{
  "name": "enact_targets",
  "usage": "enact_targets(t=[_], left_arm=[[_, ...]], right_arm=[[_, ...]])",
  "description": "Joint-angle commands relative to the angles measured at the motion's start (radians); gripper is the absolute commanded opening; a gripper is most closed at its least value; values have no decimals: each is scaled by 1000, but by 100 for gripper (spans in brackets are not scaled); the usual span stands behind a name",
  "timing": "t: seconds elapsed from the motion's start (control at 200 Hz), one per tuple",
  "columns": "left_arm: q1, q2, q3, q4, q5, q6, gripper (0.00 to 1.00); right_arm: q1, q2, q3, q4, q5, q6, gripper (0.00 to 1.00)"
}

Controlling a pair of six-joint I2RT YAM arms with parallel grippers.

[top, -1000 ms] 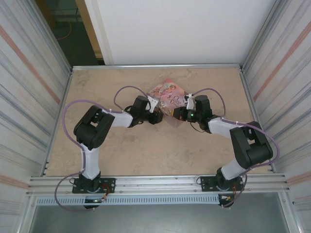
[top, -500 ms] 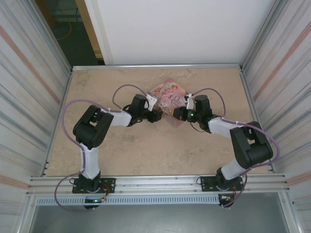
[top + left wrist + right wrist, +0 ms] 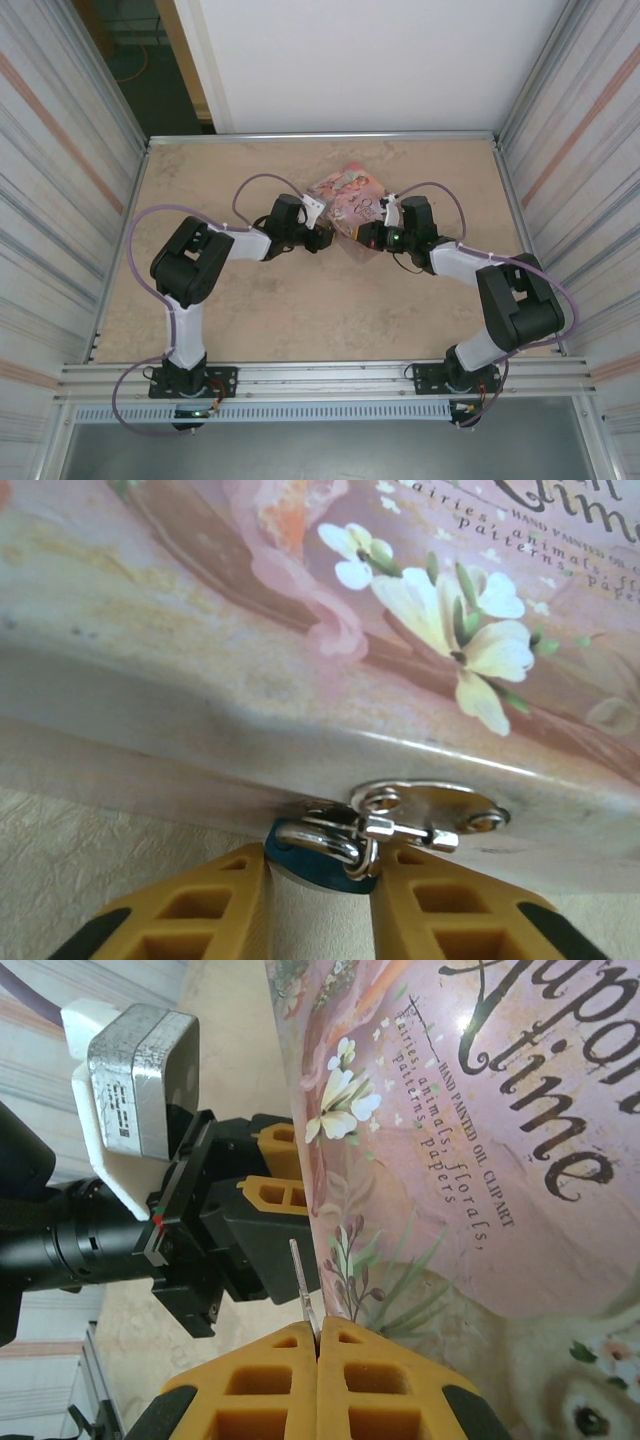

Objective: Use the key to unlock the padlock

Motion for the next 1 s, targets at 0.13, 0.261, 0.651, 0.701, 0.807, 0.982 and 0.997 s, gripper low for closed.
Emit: enact_targets(t=[0.13,0.261,0.651,0.701,0.807,0.982,0.997], left_arm=[[8,-31,-29,31,13,16,36],[15,-83,-65,35,2,23,41],[107,-208,-144,27,151,89,59],[124,-211,-147,27,175,92,62],[152,-226,-177,64,195,103,64],[164,-270,-210,51,194,125,65],[164,-271,-213,51,194,127,65]], right_arm=[[1,-32,8,-40,-6,-31,0],[4,-52,40,-76,-8,-33,0],[40,49,231,-135,18,-18,0],[47,82,259,-132,23,-13,0],[63,155,320,-110,22,3,0],[78,269,423,-79,14,34,0],[80,277,433,-78,13,36,0]])
